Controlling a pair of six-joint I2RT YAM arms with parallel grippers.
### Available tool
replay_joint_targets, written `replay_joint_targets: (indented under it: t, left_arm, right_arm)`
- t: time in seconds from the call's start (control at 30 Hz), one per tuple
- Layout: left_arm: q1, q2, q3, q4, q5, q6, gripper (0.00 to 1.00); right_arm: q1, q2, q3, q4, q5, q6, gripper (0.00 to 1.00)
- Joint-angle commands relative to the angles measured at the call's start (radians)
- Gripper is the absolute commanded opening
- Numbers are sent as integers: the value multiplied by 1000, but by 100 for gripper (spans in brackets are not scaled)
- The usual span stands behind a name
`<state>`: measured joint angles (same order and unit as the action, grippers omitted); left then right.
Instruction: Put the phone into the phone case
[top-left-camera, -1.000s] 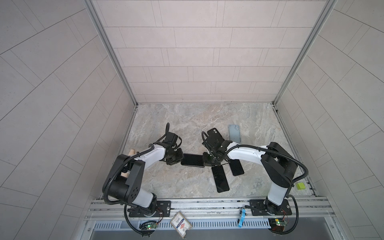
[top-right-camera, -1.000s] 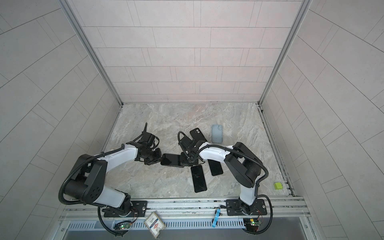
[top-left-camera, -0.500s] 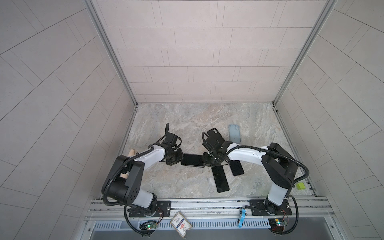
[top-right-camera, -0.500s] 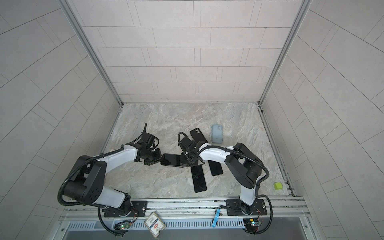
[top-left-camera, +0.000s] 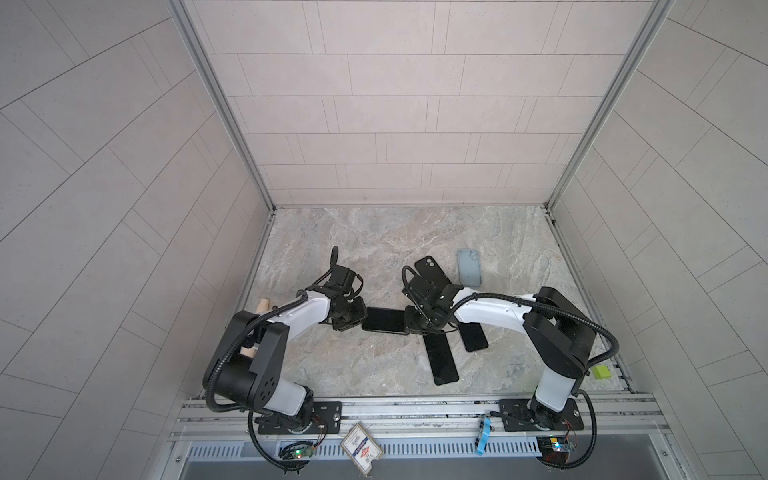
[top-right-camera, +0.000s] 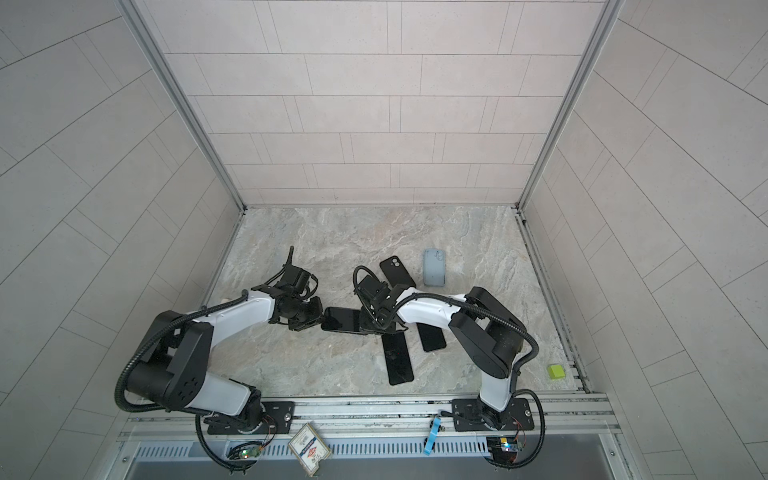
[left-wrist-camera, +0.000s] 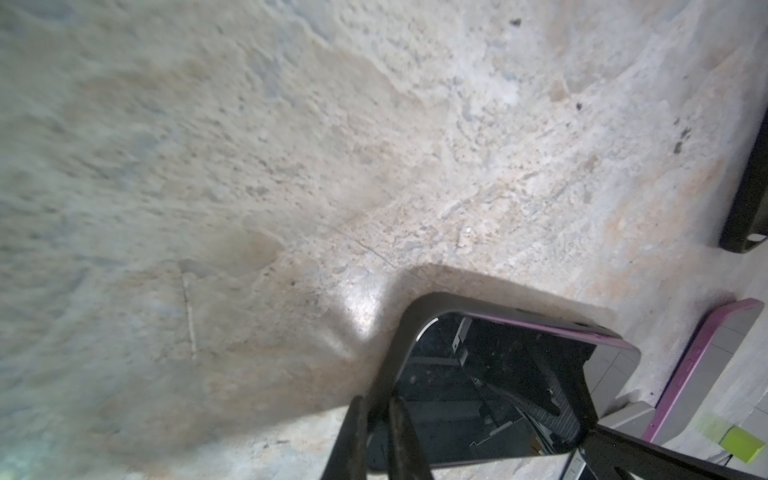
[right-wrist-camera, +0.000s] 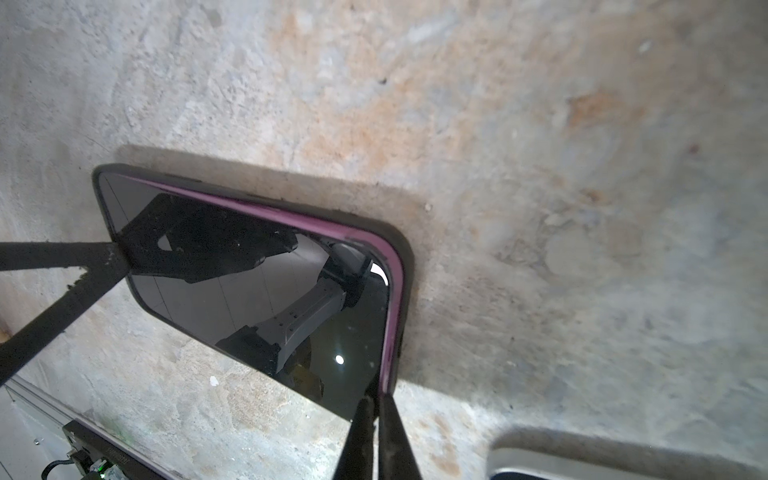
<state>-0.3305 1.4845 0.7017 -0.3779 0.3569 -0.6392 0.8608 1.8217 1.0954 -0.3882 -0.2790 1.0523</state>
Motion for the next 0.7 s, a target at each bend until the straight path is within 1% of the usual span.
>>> replay_joint_targets:
  t: [0.0,0.53,0.67]
  left_arm:
    - [-18,14,-34,-11,-3,-10,12]
    - [-19,14,-48,-1,1,-14,12]
    - [-20,9,-51,2,1,-14,12]
  right_arm:
    - [52,133,-51,12,-9,18,7]
    - [63,162,-52,23,-12,29,7]
    - [63,158,-49,18,-11,29,5]
